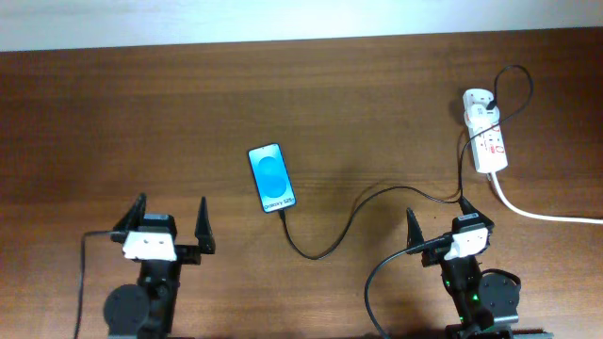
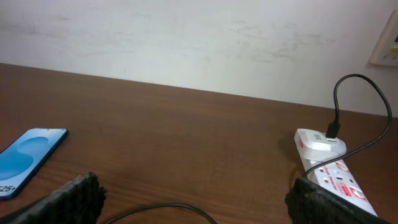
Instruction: Plug charger to phone and switch on socket
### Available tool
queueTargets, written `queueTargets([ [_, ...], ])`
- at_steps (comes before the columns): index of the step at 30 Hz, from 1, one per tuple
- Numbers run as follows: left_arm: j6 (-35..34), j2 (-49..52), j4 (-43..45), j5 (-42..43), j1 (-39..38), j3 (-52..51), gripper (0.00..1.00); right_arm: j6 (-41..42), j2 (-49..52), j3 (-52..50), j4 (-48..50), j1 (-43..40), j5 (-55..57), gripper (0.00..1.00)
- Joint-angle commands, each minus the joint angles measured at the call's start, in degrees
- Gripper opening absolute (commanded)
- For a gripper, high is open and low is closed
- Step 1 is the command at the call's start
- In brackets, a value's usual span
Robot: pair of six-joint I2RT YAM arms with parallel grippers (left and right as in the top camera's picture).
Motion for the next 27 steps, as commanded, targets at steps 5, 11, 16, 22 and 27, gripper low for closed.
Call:
queueTargets([
  [5,5.9,-12.2,7.4,-0.9,0.2,-16.3,0.99,-0.3,-0.5,-0.5,-0.1,0.4,0.3,0.98],
  [11,7.3,-12.6,0.5,-0.6,0.2,-16.2,0.99,-0.3,-0.5,-0.5,-0.1,0.4,0.3,0.98],
  [16,7.3,-12.6,0.5,-0.6,0.2,-16.2,0.99,-0.3,-0.5,-0.5,-0.1,0.4,0.3,0.98],
  [22,7.3,-12.6,0.5,-0.6,0.2,-16.2,0.99,-0.3,-0.5,-0.4,-0.1,0.4,0.3,0.98],
  [27,7.3,-12.6,0.5,-0.6,0.2,-16.2,0.99,-0.3,-0.5,-0.5,-0.1,0.4,0.3,0.98],
])
